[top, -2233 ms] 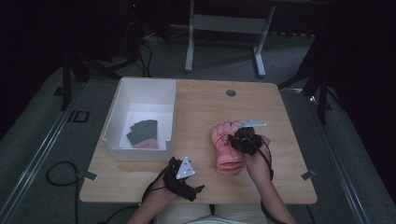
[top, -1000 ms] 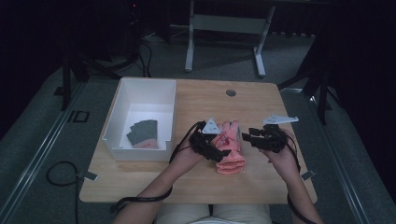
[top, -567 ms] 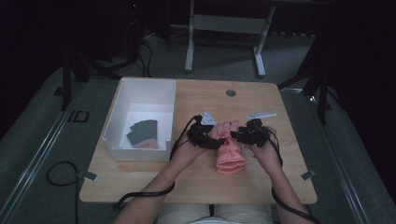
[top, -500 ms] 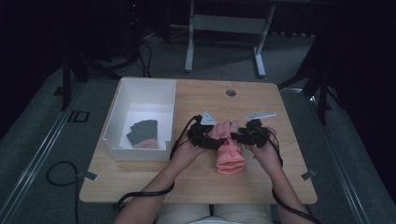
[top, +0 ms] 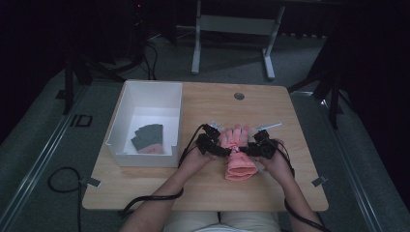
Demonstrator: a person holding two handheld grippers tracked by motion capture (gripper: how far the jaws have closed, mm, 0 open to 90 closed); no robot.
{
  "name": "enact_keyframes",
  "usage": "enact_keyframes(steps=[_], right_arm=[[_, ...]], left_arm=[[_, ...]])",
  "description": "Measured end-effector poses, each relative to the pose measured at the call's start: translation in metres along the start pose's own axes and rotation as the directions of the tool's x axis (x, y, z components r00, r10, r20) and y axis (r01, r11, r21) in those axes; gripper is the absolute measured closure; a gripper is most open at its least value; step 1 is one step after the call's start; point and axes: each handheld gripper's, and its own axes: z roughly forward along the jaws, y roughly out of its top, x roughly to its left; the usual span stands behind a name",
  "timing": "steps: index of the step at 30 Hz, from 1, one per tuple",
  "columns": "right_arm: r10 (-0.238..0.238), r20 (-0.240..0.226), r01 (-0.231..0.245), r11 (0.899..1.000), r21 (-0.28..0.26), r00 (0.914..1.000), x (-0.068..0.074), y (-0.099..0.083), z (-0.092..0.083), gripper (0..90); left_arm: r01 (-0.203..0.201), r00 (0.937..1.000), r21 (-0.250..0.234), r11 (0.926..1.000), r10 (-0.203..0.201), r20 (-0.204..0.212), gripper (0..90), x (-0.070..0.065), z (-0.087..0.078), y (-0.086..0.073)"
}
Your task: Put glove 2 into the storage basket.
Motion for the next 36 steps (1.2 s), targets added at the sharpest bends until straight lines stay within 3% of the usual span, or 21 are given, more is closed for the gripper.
enact_keyframes(steps=[3, 5, 8, 10, 11, 12, 14, 15, 17, 26, 29, 34, 36], right_arm=[[0.004, -0.005, -0.004, 1.0, 0.002, 1.0, -0.001, -0.001, 0.002, 59.7], [0.007, -0.004, -0.007, 1.0, 0.001, 1.0, 0.0, -0.002, 0.003, 61.6], [-0.007, 0.007, 0.007, 1.0, -0.006, 0.9999, 0.002, -0.004, 0.003, 65.0], [-0.008, 0.009, 0.008, 1.0, -0.011, 0.9999, 0.002, -0.005, 0.004, 65.9], [-0.015, 0.011, 0.015, 1.0, -0.021, 0.9998, 0.003, -0.006, 0.004, 67.0], [-0.014, 0.007, 0.015, 0.999, -0.038, 0.9999, 0.004, -0.008, 0.003, 69.2], [-0.01, 0.006, 0.01, 0.999, -0.042, 0.9999, 0.004, -0.009, 0.003, 69.7], [-0.005, 0.007, 0.006, 0.998, -0.056, 1.0, 0.004, -0.01, 0.003, 71.0], [0.001, 0.009, 0.0, 0.998, -0.066, 1.0, 0.005, -0.012, 0.002, 72.0], [-0.001, 0.013, 0.002, 0.992, -0.123, 0.9999, 0.01, -0.011, -0.013, 74.7], [0.002, 0.005, -0.001, 0.987, -0.162, 1.0, 0.013, -0.006, -0.024, 75.0], [-0.004, 0.002, 0.004, 0.981, -0.196, 1.0, 0.018, 0.0, -0.035, 75.1], [-0.011, -0.002, 0.01, 0.975, -0.223, 0.9999, 0.022, 0.007, -0.046, 75.1]], left_arm=[[0.043, 0.9983, 0.028, 0.9987, -0.044, 0.039, 26.5, 0.008, 0.01, 0.0], [0.074, 0.9934, 0.042, 0.9964, -0.077, 0.084, 28.4, 0.013, 0.017, 0.0], [0.076, 0.9879, 0.059, 0.9954, -0.083, 0.131, 36.2, 0.016, 0.022, 0.001], [0.056, 0.9879, 0.056, 0.9968, -0.064, 0.142, 43.8, 0.016, 0.021, 0.002], [0.029, 0.9878, 0.047, 0.9985, -0.036, 0.152, 43.8, 0.014, 0.02, 0.001], [-0.026, 0.9898, 0.028, 0.9993, 0.022, 0.141, 60.4, 0.009, 0.018, 0.0], [-0.034, 0.9897, 0.022, 0.9992, 0.031, 0.14, 69.1, 0.008, 0.018, 0.0], [-0.06, 0.9899, 0.015, 0.9981, 0.058, 0.13, 72.5, 0.005, 0.016, 0.001], [-0.061, 0.9889, 0.006, 0.9981, 0.059, 0.136, 76.2, 0.004, 0.015, 0.001], [-0.098, 0.9856, -0.005, 0.9951, 0.098, 0.138, 79.9, -0.006, -0.002, 0.013], [-0.118, 0.9831, -0.028, 0.9927, 0.12, 0.138, 79.9, -0.007, -0.015, 0.021], [-0.119, 0.9827, -0.05, 0.9916, 0.125, 0.137, 80.0, -0.011, -0.031, 0.029], [-0.129, 0.9834, -0.069, 0.9892, 0.137, 0.12, 79.9, -0.016, -0.043, 0.036]])
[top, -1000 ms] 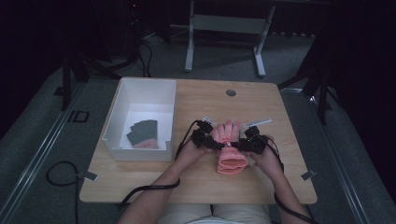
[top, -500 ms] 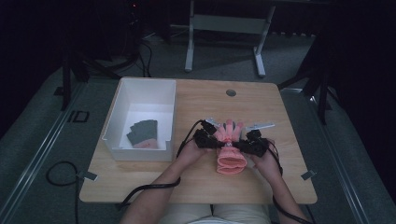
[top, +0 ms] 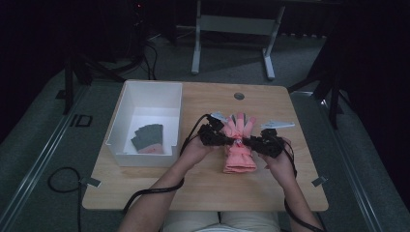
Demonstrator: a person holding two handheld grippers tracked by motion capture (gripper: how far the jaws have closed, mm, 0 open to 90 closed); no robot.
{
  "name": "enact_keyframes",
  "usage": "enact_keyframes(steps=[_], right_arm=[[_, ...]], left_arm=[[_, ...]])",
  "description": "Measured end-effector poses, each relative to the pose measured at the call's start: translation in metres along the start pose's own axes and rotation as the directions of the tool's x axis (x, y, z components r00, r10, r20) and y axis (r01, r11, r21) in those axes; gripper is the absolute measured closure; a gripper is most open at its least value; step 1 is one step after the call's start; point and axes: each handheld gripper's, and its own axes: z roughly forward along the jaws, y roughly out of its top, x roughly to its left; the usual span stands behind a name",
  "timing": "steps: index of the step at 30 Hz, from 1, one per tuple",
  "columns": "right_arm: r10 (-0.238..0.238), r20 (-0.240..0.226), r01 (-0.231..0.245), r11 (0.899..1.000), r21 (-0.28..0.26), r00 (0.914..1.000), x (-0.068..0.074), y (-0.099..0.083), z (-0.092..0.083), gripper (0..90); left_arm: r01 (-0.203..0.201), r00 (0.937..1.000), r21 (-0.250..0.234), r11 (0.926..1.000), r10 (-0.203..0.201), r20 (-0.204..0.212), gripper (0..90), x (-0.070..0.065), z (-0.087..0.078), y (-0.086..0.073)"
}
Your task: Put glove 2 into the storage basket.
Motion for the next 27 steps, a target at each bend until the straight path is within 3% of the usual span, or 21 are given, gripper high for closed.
enact_keyframes(steps=[8, 15, 27], right_arm=[[-0.016, -0.002, 0.016, 0.998, -0.061, 0.9999, 0.007, 0.02, -0.02, 75.1], [-0.045, -0.006, 0.044, 0.992, -0.115, 0.999, 0.017, 0.049, -0.039, 75.1], [-0.059, -0.044, 0.051, 0.985, -0.163, 0.9973, 0.035, 0.078, -0.044, 75.1]], left_arm=[[-0.026, 0.9991, -0.025, 0.9993, 0.025, -0.034, 79.9, -0.012, -0.023, 0.02], [-0.05, 0.9957, -0.057, 0.9971, 0.045, -0.08, 79.9, -0.021, -0.055, 0.044], [-0.055, 0.9929, -0.036, 0.9978, 0.051, -0.107, 79.9, -0.019, -0.099, 0.06]])
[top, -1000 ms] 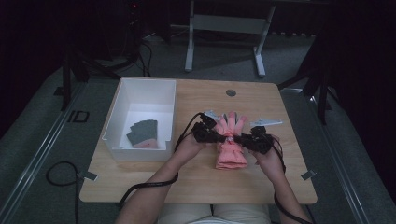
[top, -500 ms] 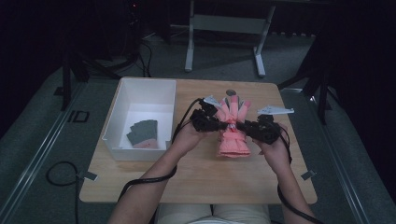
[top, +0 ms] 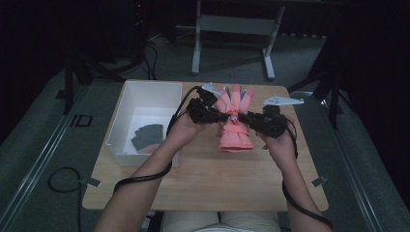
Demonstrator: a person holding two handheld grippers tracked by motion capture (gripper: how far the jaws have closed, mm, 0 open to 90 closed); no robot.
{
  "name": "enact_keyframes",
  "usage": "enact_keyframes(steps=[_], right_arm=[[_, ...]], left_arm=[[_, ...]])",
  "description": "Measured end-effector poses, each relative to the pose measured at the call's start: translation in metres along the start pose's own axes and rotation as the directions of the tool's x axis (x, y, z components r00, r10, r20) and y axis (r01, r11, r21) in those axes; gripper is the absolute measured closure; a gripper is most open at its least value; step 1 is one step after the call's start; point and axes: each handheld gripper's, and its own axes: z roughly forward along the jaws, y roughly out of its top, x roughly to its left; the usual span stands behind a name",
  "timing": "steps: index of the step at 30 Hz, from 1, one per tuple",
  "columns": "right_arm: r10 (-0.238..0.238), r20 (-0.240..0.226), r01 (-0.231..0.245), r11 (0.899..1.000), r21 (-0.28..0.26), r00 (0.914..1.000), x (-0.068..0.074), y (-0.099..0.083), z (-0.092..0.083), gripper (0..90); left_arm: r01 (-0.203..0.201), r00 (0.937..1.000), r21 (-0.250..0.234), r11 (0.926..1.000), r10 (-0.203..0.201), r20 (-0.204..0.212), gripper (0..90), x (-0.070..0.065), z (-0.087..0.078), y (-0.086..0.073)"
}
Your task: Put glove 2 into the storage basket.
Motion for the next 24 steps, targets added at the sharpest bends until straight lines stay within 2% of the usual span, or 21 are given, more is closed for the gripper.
enact_keyframes(steps=[1, 3, 6, 9, 12, 13, 14, 16, 18, 23, 24], right_arm=[[0.0, 0.0, 0.0, 1.0, 0.0, 1.0, 0.0, 0.0, 0.0, 75.1], [-0.008, -0.012, 0.008, 1.0, -0.008, 0.9999, 0.008, 0.011, 0.002, 75.1], [-0.015, -0.017, 0.015, 1.0, -0.011, 0.9997, 0.013, 0.018, 0.005, 75.1], [-0.031, -0.028, 0.03, 0.999, -0.017, 0.9991, 0.021, 0.029, 0.012, 75.1], [-0.04, -0.032, 0.039, 0.999, -0.02, 0.9987, 0.026, 0.035, 0.015, 75.1], [-0.049, -0.037, 0.048, 0.999, -0.024, 0.9981, 0.031, 0.042, 0.019, 75.1], [-0.049, -0.037, 0.048, 0.999, -0.024, 0.9981, 0.031, 0.042, 0.019, 75.1], [-0.051, -0.054, 0.049, 0.998, -0.029, 0.9972, 0.038, 0.051, 0.025, 75.1], [-0.056, -0.061, 0.054, 0.998, -0.029, 0.9965, 0.041, 0.054, 0.028, 75.0], [-0.08, -0.083, 0.078, 0.997, -0.025, 0.9933, 0.058, 0.068, 0.045, 75.1], [-0.08, -0.083, 0.078, 0.997, -0.025, 0.9933, 0.058, 0.068, 0.045, 75.1]], left_arm=[[0.0, 1.0, 0.0, 1.0, 0.0, 0.0, 79.9, 0.0, 0.0, 0.0], [0.027, 0.9996, -0.01, 0.9996, -0.027, 0.007, 79.9, 0.006, -0.015, 0.001], [0.026, 0.9996, -0.012, 0.9996, -0.026, -0.006, 79.9, 0.008, -0.022, 0.002], [0.024, 0.9992, -0.017, 0.9996, -0.024, -0.033, 79.9, 0.013, -0.037, 0.003], [0.027, 0.9986, -0.017, 0.9995, -0.028, -0.044, 79.9, 0.015, -0.044, 0.003], [0.022, 0.9979, -0.017, 0.9996, -0.023, -0.061, 79.9, 0.018, -0.054, 0.003], [0.022, 0.9979, -0.017, 0.9996, -0.023, -0.061, 79.9, 0.018, -0.054, 0.003], [0.024, 0.9965, -0.018, 0.9996, -0.025, -0.079, 79.9, 0.023, -0.067, 0.003], [0.029, 0.9957, -0.018, 0.9994, -0.03, -0.087, 79.9, 0.025, -0.071, 0.002], [0.054, 0.992, -0.016, 0.9984, -0.056, -0.114, 79.9, 0.037, -0.093, -0.006], [0.054, 0.992, -0.016, 0.9984, -0.056, -0.114, 79.9, 0.037, -0.093, -0.006]])
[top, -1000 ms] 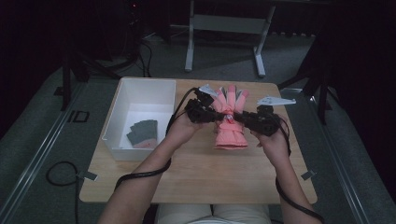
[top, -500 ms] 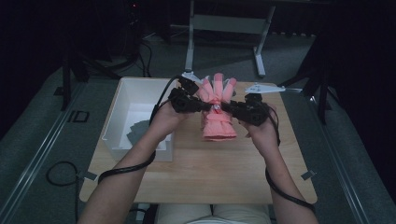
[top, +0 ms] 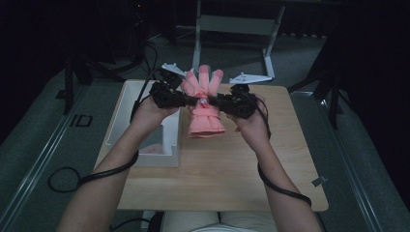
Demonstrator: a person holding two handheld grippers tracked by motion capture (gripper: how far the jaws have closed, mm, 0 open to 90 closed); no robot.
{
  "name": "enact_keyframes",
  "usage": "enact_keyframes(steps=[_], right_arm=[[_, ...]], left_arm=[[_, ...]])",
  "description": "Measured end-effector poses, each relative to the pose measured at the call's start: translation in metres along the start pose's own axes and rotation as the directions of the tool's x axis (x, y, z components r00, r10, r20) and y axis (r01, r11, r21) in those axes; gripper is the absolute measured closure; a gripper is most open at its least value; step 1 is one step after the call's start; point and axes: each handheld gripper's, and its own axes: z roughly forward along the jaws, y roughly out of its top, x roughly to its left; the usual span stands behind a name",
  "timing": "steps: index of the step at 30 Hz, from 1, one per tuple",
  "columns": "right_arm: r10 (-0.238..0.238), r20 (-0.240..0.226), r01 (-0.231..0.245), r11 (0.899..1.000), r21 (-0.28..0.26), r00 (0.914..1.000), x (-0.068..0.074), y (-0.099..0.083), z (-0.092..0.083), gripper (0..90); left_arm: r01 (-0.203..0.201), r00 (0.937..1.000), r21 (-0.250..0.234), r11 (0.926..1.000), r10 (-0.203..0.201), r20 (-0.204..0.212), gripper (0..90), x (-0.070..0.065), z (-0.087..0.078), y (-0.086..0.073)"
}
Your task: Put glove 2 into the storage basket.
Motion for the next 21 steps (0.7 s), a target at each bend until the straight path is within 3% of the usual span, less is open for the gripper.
enact_keyframes(steps=[12, 15, 21], right_arm=[[-0.03, -0.059, 0.03, 1.0, 0.0, 0.9978, 0.036, 0.027, 0.045, 75.1], [-0.039, -0.086, 0.039, 0.999, 0.003, 0.9955, 0.049, 0.036, 0.065, 75.1], [-0.043, -0.131, 0.045, 0.999, 0.011, 0.9904, 0.065, 0.042, 0.092, 75.0]], left_arm=[[0.041, 0.9958, 0.008, 0.9991, -0.04, -0.083, 79.9, 0.03, -0.049, -0.02], [0.069, 0.9904, 0.007, 0.9976, -0.067, -0.12, 79.9, 0.043, -0.067, -0.032], [0.108, 0.9832, 0.016, 0.9941, -0.104, -0.15, 79.9, 0.059, -0.083, -0.051]])
